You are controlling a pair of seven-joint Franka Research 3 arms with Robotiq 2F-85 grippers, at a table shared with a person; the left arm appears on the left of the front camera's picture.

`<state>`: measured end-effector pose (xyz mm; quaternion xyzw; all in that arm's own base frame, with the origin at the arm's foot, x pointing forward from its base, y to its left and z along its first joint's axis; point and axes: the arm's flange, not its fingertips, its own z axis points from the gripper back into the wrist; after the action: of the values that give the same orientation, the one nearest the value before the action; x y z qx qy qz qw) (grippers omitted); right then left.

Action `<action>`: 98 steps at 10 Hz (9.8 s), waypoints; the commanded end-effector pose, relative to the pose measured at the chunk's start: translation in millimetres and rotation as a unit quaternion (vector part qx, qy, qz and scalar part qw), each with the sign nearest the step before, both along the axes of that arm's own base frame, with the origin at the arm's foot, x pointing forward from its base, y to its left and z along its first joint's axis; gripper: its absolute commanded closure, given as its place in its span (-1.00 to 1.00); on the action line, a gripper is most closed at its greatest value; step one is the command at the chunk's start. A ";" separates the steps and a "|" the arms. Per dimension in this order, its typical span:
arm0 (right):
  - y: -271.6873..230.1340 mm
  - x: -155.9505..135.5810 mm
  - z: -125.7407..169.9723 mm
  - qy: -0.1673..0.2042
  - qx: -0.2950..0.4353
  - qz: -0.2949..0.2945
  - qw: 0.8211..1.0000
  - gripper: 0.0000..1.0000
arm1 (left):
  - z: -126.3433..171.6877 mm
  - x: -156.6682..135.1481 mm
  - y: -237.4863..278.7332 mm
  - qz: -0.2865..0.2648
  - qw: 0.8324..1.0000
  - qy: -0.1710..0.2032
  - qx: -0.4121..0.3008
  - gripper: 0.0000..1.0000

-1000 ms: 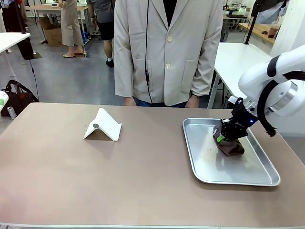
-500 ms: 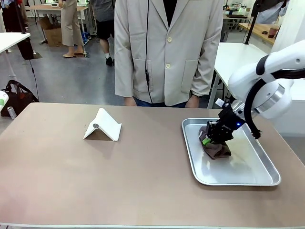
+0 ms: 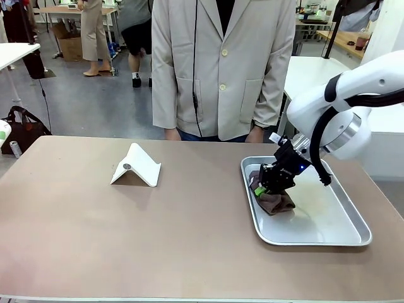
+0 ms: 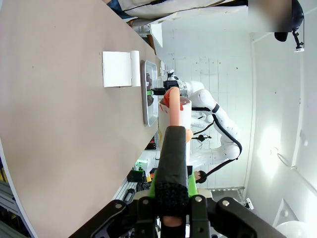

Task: Clean the surface of the table.
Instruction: Clean the area not pointed to by the person, then return the Lint Roller and towel to their original positions.

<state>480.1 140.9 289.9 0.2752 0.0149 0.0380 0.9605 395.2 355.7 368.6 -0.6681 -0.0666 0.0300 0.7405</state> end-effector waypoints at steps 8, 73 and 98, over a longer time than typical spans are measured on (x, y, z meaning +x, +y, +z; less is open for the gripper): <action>-31.5 1.6 -9.4 -0.014 -0.044 -0.043 0.998 0.81 | 5.3 -1.2 0.7 0.003 1.000 -0.004 -0.008 0.55; 42.7 -10.9 53.1 0.013 0.434 -0.043 0.900 0.81 | 163.8 21.2 -347.4 0.028 0.972 -0.026 0.231 0.55; 84.9 20.6 -8.8 0.081 0.367 -0.082 0.923 0.81 | 64.4 163.0 -512.8 -0.016 0.872 0.037 0.488 0.55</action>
<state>492.4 222.2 280.3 0.6117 0.0620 -0.0502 0.7870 552.8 -150.0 430.8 -0.2308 -0.0337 -0.0124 0.9723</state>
